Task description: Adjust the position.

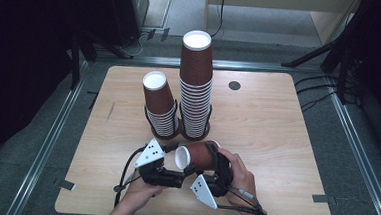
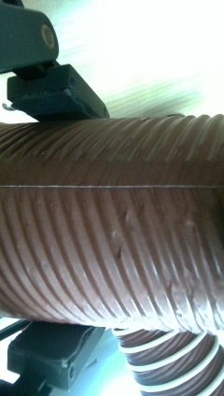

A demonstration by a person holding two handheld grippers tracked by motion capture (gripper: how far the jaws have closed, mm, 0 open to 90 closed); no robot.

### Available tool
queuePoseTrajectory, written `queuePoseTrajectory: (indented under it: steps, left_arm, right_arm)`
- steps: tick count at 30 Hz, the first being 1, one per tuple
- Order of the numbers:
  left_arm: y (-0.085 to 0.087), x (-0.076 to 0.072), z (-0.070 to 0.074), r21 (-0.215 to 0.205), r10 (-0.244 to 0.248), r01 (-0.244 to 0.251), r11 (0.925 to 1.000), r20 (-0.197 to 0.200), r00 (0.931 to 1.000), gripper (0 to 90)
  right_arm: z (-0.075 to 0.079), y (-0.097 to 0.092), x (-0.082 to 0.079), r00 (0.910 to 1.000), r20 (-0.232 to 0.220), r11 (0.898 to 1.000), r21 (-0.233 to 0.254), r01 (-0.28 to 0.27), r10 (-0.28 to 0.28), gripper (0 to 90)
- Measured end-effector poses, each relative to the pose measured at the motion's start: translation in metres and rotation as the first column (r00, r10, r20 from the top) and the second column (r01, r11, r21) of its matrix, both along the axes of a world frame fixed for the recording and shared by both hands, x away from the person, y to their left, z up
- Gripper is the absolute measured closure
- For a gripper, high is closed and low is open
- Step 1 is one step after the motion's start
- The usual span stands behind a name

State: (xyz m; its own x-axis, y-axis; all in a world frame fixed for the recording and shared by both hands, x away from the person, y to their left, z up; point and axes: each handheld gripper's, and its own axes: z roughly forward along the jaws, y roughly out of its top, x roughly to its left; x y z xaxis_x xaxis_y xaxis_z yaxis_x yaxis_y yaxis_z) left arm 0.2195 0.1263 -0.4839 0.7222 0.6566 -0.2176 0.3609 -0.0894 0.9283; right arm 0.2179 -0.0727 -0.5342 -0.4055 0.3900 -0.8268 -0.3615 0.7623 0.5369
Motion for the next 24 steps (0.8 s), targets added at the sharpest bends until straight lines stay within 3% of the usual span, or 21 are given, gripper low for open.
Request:
queuePoseTrajectory:
  steps: [7,11,13,24]
  left_arm:
    - [-0.0023,-0.0010,-0.0001,0.014,-0.009,0.008,0.9999,0.004,1.0000,13.6]
    - [-0.0008,-0.0006,0.0000,0.003,-0.016,0.016,0.9999,0.003,0.9999,15.8]
    - [0.0003,-0.0003,-0.0001,-0.004,-0.027,0.027,0.9996,0.000,0.9996,21.4]
    - [0.0024,0.0012,-0.0008,-0.014,-0.045,0.045,0.9989,-0.018,0.9988,22.3]
  right_arm:
    - [0.0006,0.0018,-0.0022,0.9995,0.029,1.000,-0.019,-0.013,0.013,13.5]
    - [0.0004,0.0012,-0.0028,0.9990,0.039,0.999,-0.033,-0.021,0.022,13.4]
    - [0.0006,0.0010,-0.0026,0.9989,0.042,0.999,-0.029,-0.018,0.019,13.4]
    - [0.0000,0.0004,-0.0024,0.9983,0.054,0.999,-0.043,-0.018,0.020,13.3]
